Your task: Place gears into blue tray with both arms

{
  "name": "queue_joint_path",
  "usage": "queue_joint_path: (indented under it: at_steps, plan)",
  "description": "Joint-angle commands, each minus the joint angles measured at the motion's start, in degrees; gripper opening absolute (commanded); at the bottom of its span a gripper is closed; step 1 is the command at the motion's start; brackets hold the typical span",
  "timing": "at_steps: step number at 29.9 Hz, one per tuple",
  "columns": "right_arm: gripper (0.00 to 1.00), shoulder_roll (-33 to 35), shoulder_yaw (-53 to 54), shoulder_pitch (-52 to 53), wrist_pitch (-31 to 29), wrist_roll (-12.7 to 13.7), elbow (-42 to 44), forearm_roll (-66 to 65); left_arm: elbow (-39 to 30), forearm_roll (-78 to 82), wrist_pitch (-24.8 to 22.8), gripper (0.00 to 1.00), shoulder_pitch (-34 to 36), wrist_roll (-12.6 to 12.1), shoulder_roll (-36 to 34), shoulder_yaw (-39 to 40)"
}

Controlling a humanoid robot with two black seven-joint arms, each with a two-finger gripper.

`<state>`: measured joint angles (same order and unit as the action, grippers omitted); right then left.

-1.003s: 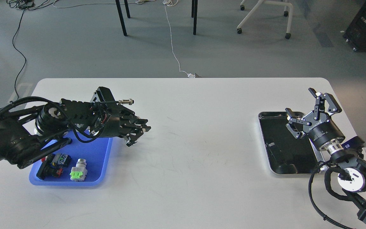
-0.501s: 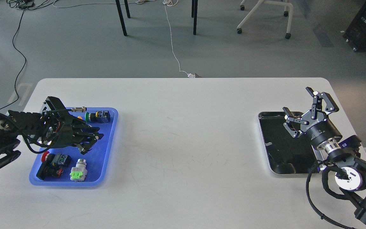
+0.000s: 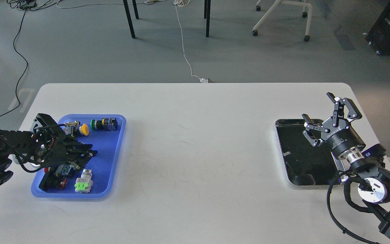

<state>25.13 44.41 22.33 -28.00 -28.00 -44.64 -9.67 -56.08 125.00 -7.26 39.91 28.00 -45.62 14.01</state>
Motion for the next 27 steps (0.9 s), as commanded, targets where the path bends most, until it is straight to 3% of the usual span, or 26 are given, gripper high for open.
queue_joint_path:
  at_steps: [1, 6, 14, 22, 23, 27]
  plan:
    - [0.98, 0.2, -0.1, 0.0, 0.0, 0.0, 0.0, 0.0, -0.3, 0.0, 0.1, 0.98, 0.1, 0.0, 0.0, 3.2]
    - [0.99, 0.1, -0.3, 0.5, 0.0, 0.0, -0.1, 0.0, -3.1, -11.7, -0.1, 0.98, 0.2, 0.0, -0.3, 13.3]
    - [0.99, -0.4, -0.4, 2.6, 0.0, 0.0, -2.4, -0.1, -14.9, -49.3, 0.0, 0.98, -4.4, 0.0, -0.1, 15.7]
    - [0.99, -0.4, -1.1, 2.3, 0.0, 0.0, -6.2, -0.3, -17.4, -65.6, 0.0, 0.98, -13.5, 0.0, 8.9, 27.5]
    - [0.99, -0.3, -3.8, 2.4, 0.0, 0.0, -6.2, -0.3, -17.2, -68.1, 0.0, 0.98, -18.3, 0.0, 13.2, 33.5]
    - [0.99, -0.3, -7.9, 3.2, 0.0, 0.0, -6.7, -0.3, -16.5, -74.1, -0.8, 0.98, -22.8, 0.0, 18.1, 41.1]
